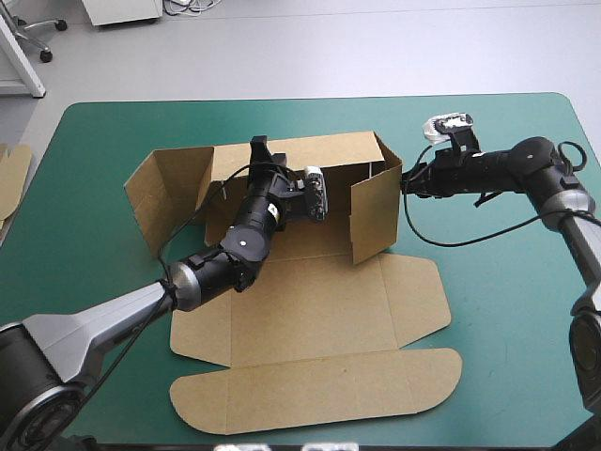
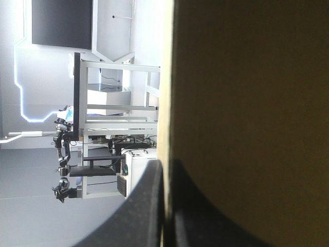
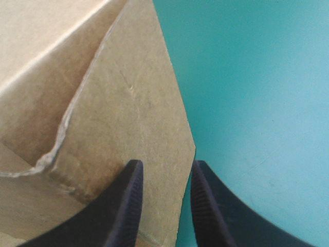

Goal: Fold the box

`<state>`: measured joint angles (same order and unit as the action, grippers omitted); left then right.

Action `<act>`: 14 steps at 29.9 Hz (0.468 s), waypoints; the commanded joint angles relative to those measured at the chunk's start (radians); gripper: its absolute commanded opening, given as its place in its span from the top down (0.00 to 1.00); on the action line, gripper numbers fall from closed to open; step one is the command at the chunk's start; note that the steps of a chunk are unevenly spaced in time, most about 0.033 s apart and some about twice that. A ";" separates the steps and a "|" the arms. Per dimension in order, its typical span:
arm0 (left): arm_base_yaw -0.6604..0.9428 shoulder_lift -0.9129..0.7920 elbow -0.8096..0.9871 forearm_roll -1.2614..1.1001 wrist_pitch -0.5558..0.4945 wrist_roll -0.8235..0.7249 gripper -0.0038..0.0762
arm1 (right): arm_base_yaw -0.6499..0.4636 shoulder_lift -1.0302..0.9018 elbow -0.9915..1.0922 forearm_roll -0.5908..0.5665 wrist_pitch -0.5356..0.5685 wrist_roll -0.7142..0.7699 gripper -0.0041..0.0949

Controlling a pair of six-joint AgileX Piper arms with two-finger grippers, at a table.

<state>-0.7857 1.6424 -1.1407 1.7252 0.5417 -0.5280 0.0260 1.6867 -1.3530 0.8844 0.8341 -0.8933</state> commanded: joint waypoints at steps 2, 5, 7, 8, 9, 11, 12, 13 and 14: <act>-0.003 -0.044 -0.027 0.038 0.026 -0.021 0.97 | 0.021 -0.071 -0.020 -0.005 -0.011 0.005 0.68; -0.003 -0.044 -0.027 0.038 0.026 -0.021 0.97 | 0.025 -0.089 -0.018 -0.064 0.003 0.043 0.68; -0.003 -0.044 -0.027 0.038 0.026 -0.021 0.97 | 0.032 -0.096 -0.009 -0.070 0.002 0.036 0.68; -0.003 -0.044 -0.027 0.038 0.024 -0.021 0.97 | 0.038 -0.098 0.000 -0.068 -0.003 0.029 0.68; -0.003 -0.044 -0.027 0.038 0.024 -0.021 0.97 | 0.048 -0.100 0.009 -0.068 -0.008 0.025 0.68; -0.003 -0.044 -0.027 0.038 0.024 -0.021 0.97 | 0.068 -0.100 0.036 -0.068 -0.031 0.017 0.68; -0.003 -0.044 -0.027 0.038 0.022 -0.021 0.97 | 0.083 -0.100 0.052 -0.068 -0.043 0.011 0.68; -0.003 -0.044 -0.027 0.038 0.022 -0.021 0.97 | 0.094 -0.100 0.068 -0.068 -0.057 0.007 0.68; -0.003 -0.044 -0.027 0.038 0.022 -0.021 0.97 | 0.103 -0.100 0.079 -0.068 -0.067 0.004 0.68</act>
<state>-0.7857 1.6424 -1.1407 1.7252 0.5444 -0.5280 0.1009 1.6343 -1.2849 0.7878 0.8111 -0.8686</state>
